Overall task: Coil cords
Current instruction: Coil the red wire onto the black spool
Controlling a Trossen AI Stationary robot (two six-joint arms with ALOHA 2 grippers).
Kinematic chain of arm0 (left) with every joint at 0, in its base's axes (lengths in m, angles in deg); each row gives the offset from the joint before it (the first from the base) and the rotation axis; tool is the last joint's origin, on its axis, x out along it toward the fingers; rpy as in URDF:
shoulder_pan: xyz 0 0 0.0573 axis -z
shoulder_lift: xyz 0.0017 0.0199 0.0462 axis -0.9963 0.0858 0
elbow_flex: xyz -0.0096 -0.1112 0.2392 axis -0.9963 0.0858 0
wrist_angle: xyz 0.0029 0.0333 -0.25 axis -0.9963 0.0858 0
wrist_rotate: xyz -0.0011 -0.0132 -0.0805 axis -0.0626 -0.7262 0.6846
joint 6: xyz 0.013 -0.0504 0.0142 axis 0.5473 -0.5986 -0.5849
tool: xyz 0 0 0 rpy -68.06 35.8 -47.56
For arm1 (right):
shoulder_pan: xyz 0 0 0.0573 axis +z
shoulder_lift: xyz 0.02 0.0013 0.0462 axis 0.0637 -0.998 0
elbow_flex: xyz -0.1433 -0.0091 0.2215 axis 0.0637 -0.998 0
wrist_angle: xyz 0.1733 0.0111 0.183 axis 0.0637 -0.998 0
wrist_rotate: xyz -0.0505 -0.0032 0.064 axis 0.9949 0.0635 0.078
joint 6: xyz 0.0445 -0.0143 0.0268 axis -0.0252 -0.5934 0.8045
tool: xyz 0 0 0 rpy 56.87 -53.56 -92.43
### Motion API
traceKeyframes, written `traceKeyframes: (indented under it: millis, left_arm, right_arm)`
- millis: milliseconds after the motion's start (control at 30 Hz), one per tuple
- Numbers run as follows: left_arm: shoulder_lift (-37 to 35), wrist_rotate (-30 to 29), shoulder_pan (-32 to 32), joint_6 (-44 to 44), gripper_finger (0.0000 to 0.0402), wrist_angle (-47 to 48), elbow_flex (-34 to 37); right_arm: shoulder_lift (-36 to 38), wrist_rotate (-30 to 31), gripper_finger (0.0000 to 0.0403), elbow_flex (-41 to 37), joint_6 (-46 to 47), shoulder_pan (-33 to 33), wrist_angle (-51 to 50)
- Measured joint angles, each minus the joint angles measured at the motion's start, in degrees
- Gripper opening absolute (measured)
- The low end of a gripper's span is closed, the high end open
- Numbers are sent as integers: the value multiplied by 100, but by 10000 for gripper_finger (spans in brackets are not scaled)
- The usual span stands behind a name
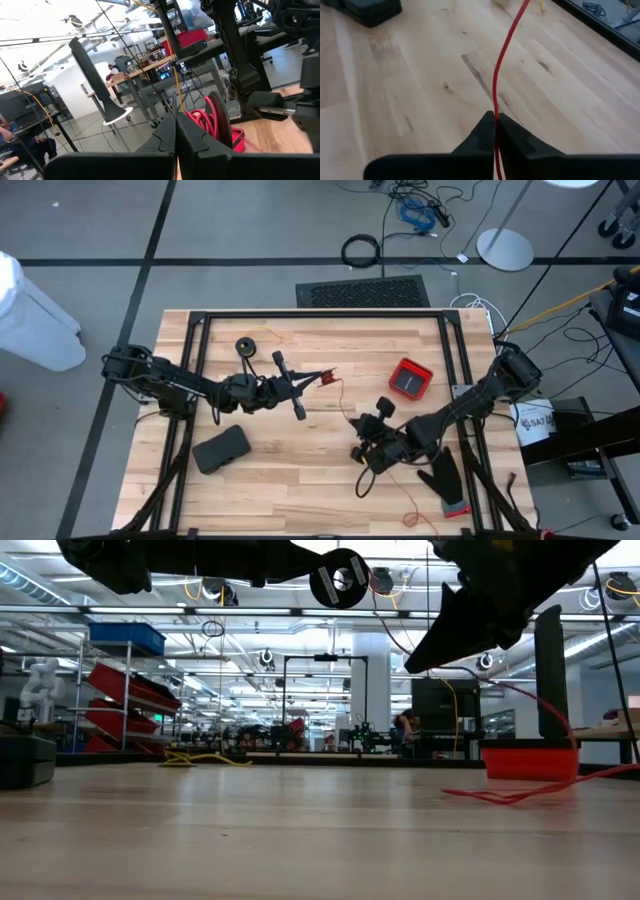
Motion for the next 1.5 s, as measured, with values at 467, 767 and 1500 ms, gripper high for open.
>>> traceKeyframes:
  millis: [467,767,1500]
  left_arm:
    - [0,313,-40,-293,0,-57,0]
    - [0,289,-202,-293,0,138,0]
    - [0,100,-240,-236,0,391,0]
  right_arm:
    - [0,-195,1,2,-1302,-1118,1242]
    - [0,-488,0,4,-1830,-1215,2149]
    - [260,348,0,1782,-2368,-775,-394]
